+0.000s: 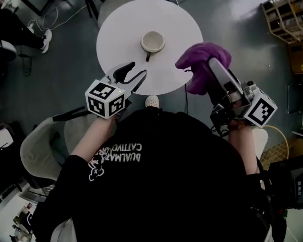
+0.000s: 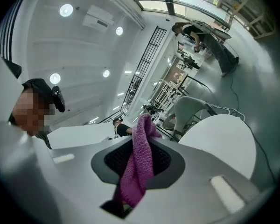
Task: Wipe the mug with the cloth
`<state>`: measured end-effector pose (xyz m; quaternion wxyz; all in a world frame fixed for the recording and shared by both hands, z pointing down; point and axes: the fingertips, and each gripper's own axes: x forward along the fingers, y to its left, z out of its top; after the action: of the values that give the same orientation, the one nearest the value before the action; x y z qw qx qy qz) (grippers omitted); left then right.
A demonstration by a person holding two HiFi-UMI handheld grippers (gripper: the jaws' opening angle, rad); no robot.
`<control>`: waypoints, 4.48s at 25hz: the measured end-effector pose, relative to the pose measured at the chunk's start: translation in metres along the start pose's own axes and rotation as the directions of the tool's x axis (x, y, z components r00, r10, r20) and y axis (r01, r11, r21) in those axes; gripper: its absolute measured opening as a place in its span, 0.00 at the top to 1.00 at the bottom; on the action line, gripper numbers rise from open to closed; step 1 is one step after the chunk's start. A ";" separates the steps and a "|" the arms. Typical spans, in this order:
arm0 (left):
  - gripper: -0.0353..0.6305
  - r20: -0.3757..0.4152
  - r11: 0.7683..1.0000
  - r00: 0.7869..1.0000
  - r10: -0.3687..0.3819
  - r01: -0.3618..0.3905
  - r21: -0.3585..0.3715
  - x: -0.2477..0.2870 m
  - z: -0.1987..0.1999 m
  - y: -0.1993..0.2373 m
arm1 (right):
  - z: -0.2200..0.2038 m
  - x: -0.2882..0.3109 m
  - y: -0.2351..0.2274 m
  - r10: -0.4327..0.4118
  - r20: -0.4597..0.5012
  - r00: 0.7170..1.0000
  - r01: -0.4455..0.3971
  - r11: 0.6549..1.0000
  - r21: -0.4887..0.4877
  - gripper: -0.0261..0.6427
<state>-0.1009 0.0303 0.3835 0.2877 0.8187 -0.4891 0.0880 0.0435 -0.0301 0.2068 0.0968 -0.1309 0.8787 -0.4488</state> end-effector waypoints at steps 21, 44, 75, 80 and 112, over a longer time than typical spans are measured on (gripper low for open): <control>0.86 -0.179 0.999 0.982 0.053 -0.054 0.001 0.101 -0.047 0.060 | -0.112 0.055 -0.127 -0.161 -0.320 0.934 0.196 0.977 0.082 0.86; 0.73 -0.251 0.972 0.947 0.199 -0.223 -0.069 0.126 -0.059 0.089 | -0.159 0.106 -0.208 -0.063 -0.683 0.728 0.162 0.983 0.082 0.86; 0.85 -0.386 0.892 0.845 0.370 -0.439 -0.108 0.146 -0.068 0.094 | -0.153 0.119 -0.241 0.205 -0.839 0.504 0.025 0.967 0.252 0.86; 0.85 -0.396 0.900 0.850 0.347 -0.421 -0.114 0.146 -0.067 0.094 | -0.145 0.115 -0.249 0.210 -0.845 0.492 0.020 0.967 0.252 0.86; 0.85 -0.531 0.949 0.804 0.269 -0.315 0.005 0.147 -0.071 0.109 | -0.086 0.153 -0.310 0.144 -0.795 0.590 0.021 0.981 0.193 0.86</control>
<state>-0.1094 -0.0790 0.5462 0.4271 0.6656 -0.5151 0.3307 -0.0820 -0.1874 0.5014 -0.2835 0.1258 0.7865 -0.5342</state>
